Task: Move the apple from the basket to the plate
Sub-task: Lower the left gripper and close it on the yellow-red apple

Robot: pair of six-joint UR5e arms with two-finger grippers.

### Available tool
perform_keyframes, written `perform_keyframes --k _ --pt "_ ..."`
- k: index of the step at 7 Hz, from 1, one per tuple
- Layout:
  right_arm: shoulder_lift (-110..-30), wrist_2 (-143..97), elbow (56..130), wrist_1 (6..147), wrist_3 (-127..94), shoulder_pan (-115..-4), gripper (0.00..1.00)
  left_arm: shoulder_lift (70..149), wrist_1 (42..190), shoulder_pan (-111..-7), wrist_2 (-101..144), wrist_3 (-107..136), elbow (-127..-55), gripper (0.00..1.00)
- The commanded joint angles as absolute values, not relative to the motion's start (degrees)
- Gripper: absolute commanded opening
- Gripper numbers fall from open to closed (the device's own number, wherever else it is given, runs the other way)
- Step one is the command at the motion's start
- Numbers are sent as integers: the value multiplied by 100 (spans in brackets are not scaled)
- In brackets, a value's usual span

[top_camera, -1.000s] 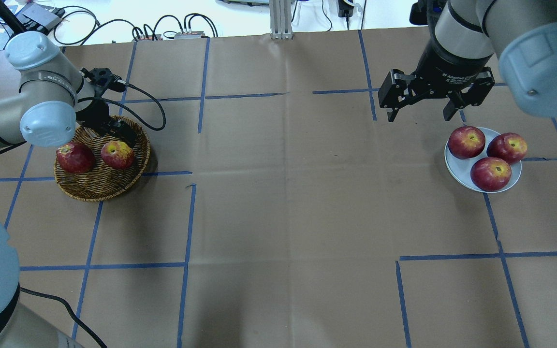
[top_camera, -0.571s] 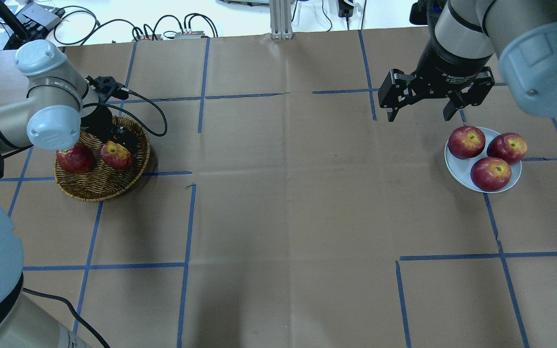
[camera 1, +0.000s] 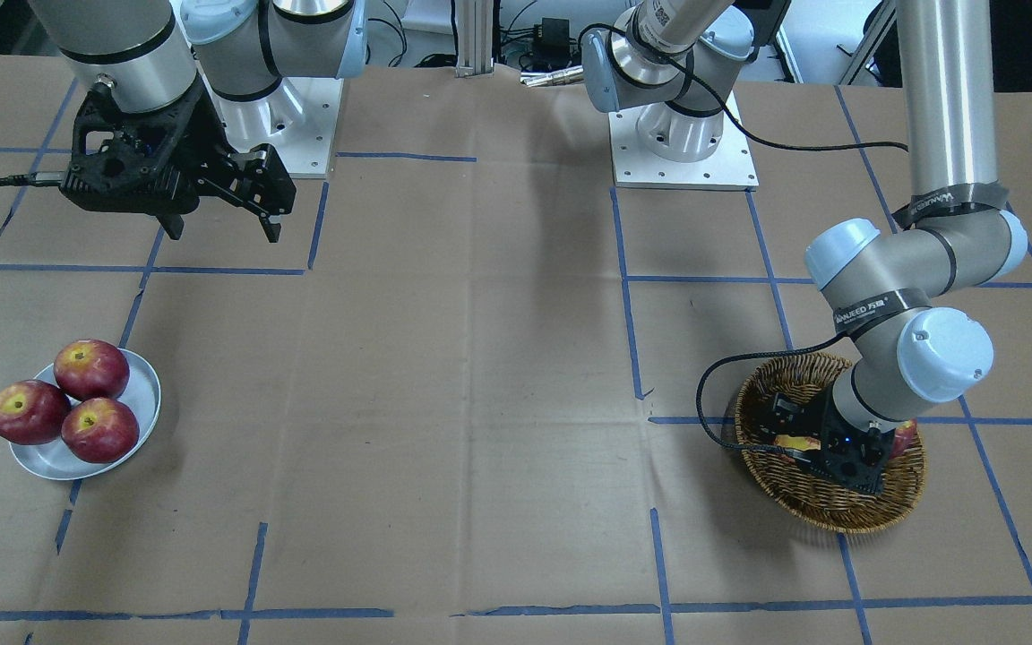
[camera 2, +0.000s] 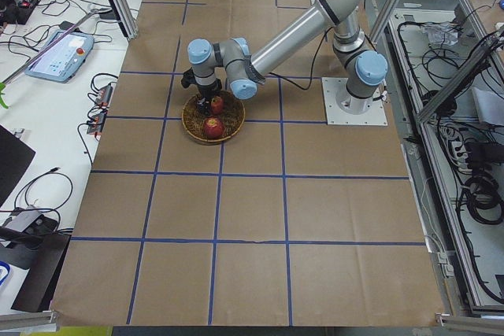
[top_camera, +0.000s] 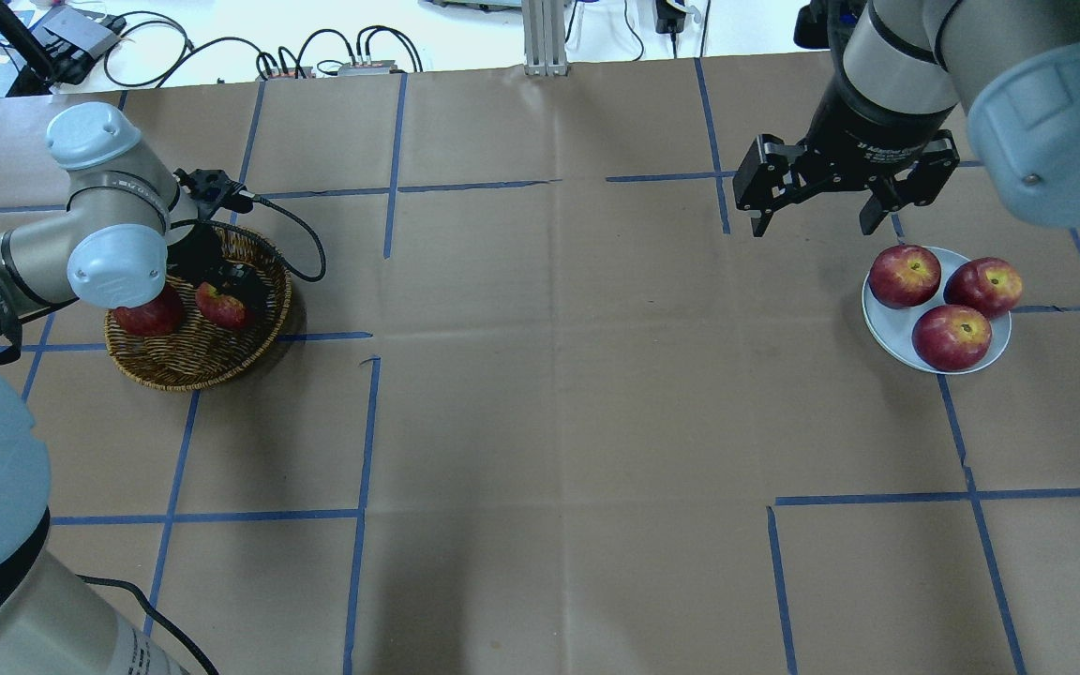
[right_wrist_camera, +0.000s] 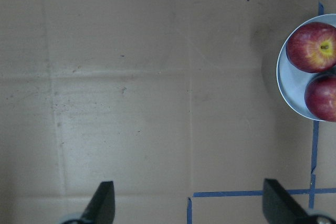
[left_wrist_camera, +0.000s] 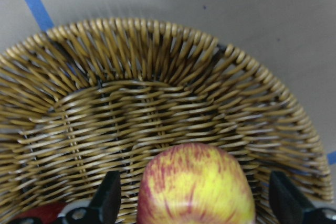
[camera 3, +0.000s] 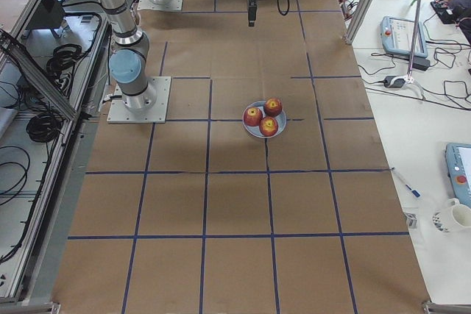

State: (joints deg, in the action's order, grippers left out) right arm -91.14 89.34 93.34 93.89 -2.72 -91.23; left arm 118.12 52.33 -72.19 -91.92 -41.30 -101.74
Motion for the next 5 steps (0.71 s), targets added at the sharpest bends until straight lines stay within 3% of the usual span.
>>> perform_keyframes --k 1,3,5 --pt "-9114 8921 9334 9396 -272 -9123 100 11760 5221 -7225 -9307 -4078 -10186 49" --pt "-9114 8930 9334 9396 -272 -9123 100 11568 5369 -7373 -9299 -3390 -10160 44" --pt "-9114 8930 9334 9396 -272 -9114 100 11015 6131 -8300 -9308 -1715 -10021 44"
